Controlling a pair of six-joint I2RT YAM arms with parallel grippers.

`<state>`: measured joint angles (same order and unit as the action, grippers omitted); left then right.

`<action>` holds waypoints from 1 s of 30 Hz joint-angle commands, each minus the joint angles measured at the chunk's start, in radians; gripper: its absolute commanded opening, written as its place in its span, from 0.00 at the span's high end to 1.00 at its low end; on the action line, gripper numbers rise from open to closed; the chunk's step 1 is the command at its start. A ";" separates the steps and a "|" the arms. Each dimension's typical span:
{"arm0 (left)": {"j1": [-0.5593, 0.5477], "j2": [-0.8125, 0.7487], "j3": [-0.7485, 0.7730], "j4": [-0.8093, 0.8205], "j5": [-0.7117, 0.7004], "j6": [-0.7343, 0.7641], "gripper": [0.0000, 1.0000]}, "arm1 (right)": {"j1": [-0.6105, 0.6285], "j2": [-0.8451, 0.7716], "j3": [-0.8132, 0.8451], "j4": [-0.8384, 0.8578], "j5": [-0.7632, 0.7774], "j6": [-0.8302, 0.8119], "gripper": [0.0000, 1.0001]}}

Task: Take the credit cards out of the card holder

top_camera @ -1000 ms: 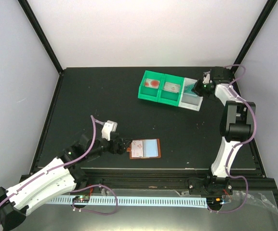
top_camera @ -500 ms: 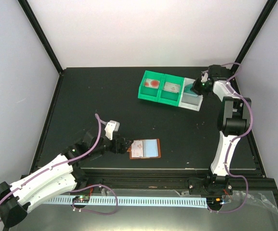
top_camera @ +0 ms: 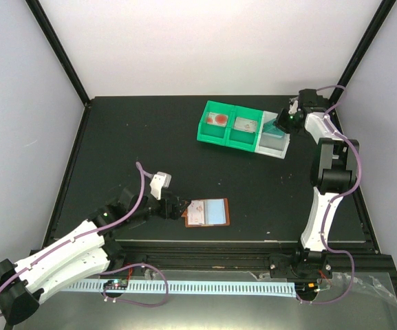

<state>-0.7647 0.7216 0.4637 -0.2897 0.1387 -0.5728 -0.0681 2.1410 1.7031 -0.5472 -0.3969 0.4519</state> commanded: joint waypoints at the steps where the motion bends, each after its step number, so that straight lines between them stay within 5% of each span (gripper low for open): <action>1: 0.006 0.000 0.016 0.028 0.021 -0.017 0.01 | 0.001 -0.019 0.027 -0.028 0.053 0.006 0.79; 15: 0.007 0.082 0.026 0.025 0.103 0.001 0.02 | 0.003 -0.124 0.020 -0.088 0.085 0.030 0.58; 30: 0.019 0.249 -0.009 0.088 0.088 -0.081 0.19 | 0.054 -0.413 -0.354 0.042 -0.083 0.019 0.57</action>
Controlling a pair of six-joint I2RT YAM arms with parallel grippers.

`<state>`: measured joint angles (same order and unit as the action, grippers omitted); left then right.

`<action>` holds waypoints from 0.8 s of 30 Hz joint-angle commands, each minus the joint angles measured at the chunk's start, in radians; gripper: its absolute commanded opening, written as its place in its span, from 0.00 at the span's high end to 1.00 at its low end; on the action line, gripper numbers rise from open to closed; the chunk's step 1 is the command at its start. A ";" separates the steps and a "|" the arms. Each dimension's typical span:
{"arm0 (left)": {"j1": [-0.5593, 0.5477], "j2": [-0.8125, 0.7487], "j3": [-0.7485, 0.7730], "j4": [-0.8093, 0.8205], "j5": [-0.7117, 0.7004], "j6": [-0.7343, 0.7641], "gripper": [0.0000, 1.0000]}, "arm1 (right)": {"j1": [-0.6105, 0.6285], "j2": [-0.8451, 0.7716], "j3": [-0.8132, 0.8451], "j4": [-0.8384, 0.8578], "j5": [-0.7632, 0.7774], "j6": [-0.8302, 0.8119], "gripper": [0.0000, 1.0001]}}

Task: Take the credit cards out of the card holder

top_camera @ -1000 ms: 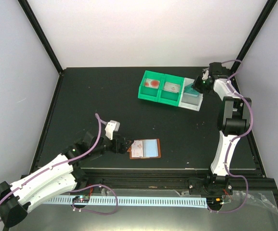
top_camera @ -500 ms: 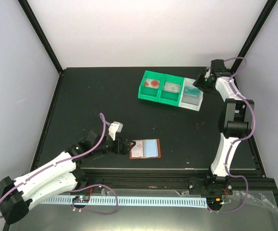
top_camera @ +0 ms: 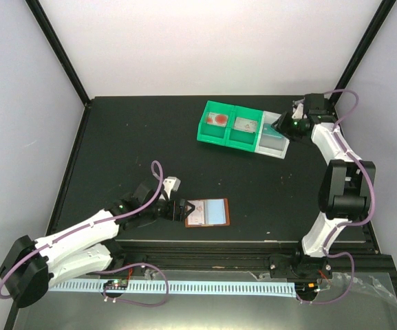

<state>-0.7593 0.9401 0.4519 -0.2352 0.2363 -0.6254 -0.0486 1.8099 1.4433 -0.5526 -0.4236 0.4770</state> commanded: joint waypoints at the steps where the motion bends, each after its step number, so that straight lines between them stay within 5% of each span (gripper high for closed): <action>1: 0.016 0.039 0.004 0.040 -0.006 -0.028 0.19 | 0.039 -0.106 -0.128 0.056 -0.065 -0.009 0.57; 16: 0.047 0.121 -0.039 0.195 0.161 -0.051 0.23 | 0.248 -0.486 -0.593 0.193 -0.152 0.015 0.57; 24: 0.050 0.191 -0.078 0.291 0.149 -0.082 0.30 | 0.464 -0.592 -0.760 0.322 -0.150 0.127 0.58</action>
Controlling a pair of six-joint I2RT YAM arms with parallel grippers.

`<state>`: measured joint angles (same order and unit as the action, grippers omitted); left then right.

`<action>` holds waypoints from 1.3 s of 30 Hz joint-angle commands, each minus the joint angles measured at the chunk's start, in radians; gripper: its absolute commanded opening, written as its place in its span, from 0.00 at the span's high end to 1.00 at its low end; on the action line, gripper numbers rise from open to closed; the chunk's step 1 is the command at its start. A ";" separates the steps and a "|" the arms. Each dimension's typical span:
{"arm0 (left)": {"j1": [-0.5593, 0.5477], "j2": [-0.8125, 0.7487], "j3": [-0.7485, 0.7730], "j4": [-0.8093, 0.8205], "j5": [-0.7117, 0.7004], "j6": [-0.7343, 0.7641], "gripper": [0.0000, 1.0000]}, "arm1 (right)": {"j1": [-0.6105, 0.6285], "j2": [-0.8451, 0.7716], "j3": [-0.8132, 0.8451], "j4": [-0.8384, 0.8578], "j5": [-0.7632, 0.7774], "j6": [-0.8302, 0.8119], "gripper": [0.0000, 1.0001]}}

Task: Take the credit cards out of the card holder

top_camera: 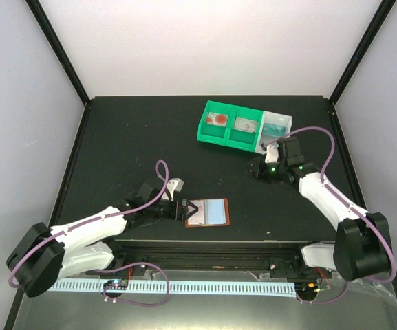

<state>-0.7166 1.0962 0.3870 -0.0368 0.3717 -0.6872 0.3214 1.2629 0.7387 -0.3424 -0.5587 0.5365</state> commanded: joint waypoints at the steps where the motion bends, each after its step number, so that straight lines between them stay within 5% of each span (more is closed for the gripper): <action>1: 0.009 0.043 -0.019 0.108 0.013 -0.023 0.34 | 0.120 -0.057 -0.073 0.135 -0.013 0.082 0.58; 10: 0.014 0.105 -0.017 0.150 -0.009 -0.009 0.67 | 0.306 -0.078 -0.142 0.240 0.053 0.165 0.59; 29: 0.026 0.176 -0.035 0.155 0.005 0.043 0.87 | 0.495 0.184 -0.139 0.441 0.058 0.234 0.70; 39: 0.026 0.195 -0.055 0.190 0.039 0.035 0.84 | 0.523 0.282 -0.150 0.484 0.054 0.251 0.73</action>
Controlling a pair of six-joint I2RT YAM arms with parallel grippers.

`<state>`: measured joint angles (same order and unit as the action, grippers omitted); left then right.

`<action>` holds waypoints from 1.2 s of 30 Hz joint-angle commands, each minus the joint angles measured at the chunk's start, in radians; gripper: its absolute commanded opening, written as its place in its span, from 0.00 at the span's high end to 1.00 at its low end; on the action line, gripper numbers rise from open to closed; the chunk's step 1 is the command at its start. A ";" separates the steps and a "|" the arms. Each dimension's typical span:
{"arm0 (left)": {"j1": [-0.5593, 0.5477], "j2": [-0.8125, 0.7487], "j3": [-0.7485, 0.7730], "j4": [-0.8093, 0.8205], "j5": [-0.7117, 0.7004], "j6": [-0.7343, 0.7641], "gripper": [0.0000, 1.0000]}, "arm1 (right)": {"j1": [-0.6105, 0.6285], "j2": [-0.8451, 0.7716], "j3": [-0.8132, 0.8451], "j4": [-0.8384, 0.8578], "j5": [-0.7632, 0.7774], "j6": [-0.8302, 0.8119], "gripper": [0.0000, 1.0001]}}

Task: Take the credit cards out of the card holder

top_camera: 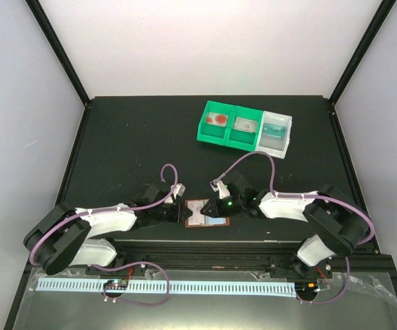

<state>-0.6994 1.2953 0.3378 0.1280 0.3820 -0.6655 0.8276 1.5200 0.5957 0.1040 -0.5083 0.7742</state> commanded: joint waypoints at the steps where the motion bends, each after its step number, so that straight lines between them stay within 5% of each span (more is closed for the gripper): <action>1: 0.008 -0.008 -0.008 0.027 0.033 0.011 0.83 | 0.020 0.031 -0.007 0.035 0.007 0.011 0.73; 28: 0.009 0.009 -0.070 0.077 -0.005 -0.033 0.96 | 0.024 0.117 -0.062 0.178 0.008 0.058 0.78; 36: 0.009 0.017 -0.100 0.120 -0.007 -0.059 0.98 | 0.024 0.098 -0.090 0.232 0.012 0.066 0.97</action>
<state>-0.6994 1.2942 0.2546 0.2516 0.3935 -0.7128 0.8448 1.6222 0.5224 0.2764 -0.4980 0.8391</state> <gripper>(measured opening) 0.025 0.071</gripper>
